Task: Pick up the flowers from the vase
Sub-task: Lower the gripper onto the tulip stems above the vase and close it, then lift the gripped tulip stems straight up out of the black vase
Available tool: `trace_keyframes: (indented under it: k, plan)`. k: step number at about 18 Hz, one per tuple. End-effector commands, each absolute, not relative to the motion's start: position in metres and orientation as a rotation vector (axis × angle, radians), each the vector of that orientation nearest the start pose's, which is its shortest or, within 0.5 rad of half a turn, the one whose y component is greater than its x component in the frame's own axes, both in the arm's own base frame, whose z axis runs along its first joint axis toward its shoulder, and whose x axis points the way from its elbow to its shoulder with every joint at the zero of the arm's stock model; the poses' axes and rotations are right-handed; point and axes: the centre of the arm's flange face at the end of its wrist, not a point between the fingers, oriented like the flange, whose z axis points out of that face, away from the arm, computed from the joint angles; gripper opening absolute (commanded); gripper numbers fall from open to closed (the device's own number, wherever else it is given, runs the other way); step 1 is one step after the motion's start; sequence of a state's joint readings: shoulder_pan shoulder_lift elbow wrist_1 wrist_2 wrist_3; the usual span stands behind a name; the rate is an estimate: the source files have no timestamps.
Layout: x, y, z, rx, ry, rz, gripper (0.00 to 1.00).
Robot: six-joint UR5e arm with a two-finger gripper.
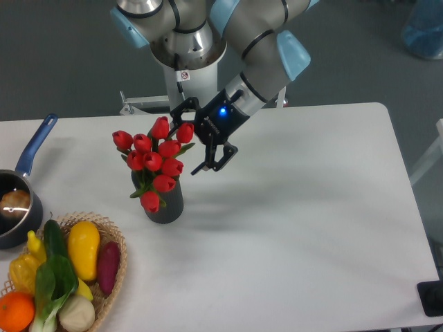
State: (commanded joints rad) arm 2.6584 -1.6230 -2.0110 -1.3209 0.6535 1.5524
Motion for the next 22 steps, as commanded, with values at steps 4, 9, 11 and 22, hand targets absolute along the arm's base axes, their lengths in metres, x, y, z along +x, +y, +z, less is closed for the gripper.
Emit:
trace_keyframes:
  k: [4, 9, 11, 22]
  plan:
    - [-0.287, 0.401, 0.321, -2.191, 0.413, -0.526, 1.0]
    - [-0.282, 0.399, 0.334, -2.186, 0.425, -0.499, 0.52]
    - [-0.282, 0.398, 0.34, -2.185, 0.433, -0.482, 0.23]
    - [-0.283, 0.394, 0.351, -2.201, 0.443, -0.449, 0.0]
